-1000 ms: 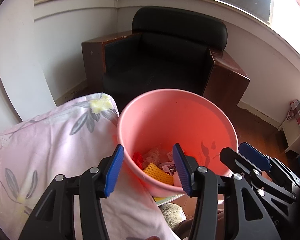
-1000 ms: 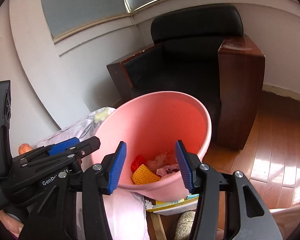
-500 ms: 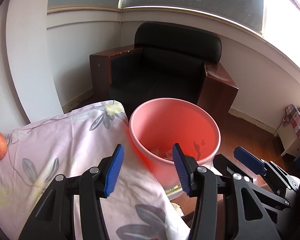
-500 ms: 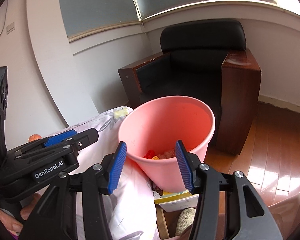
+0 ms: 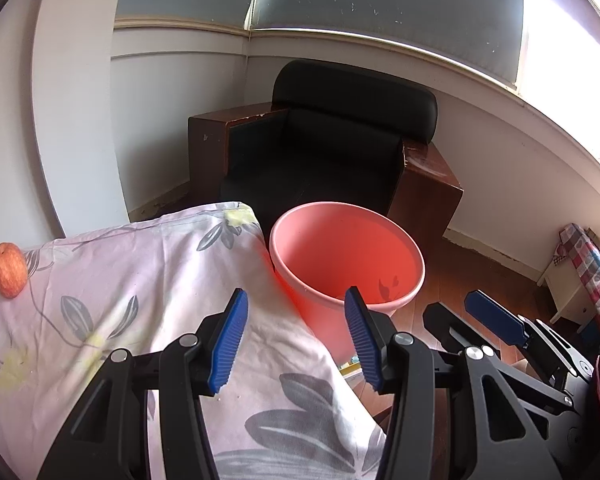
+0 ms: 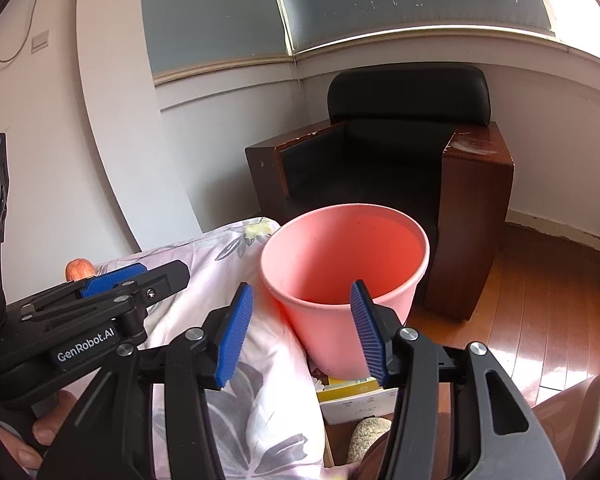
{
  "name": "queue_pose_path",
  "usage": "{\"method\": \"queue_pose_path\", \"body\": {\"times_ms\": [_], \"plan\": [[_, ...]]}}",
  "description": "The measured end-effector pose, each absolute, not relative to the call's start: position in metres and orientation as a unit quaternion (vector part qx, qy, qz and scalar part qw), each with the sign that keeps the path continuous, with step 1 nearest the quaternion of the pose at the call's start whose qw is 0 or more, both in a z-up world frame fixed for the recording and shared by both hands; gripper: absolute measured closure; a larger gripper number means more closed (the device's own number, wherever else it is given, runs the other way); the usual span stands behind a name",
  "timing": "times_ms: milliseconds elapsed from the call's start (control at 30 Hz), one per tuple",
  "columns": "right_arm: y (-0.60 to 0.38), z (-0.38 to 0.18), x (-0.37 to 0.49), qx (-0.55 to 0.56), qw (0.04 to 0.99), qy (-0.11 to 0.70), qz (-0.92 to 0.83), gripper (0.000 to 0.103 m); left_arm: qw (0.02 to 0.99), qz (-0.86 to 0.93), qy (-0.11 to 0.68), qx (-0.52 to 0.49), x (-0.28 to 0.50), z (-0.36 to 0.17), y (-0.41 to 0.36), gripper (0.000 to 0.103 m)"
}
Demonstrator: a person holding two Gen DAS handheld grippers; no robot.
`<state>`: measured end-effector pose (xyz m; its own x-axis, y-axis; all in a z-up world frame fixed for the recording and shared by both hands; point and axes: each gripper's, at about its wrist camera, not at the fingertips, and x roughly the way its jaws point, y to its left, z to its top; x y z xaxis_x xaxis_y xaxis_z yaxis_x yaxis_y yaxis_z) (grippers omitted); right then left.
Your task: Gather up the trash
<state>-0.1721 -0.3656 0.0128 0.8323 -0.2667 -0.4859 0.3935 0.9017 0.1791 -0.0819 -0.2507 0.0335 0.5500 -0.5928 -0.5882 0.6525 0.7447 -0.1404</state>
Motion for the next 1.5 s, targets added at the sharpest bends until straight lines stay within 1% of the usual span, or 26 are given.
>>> {"method": "queue_pose_path", "body": {"times_ms": [633,1500], "plan": [[-0.356,0.012,-0.182,0.133,0.948,0.232,-0.175,0.051,0.876,-0.360,0.319,0.035,-0.094,0.029,-0.233,0.054],[-0.358,0.008,-0.183,0.136,0.946,0.239,-0.172,0.051,0.874,-0.358,0.326,0.038,-0.096,0.028,-0.237,0.055]]}}
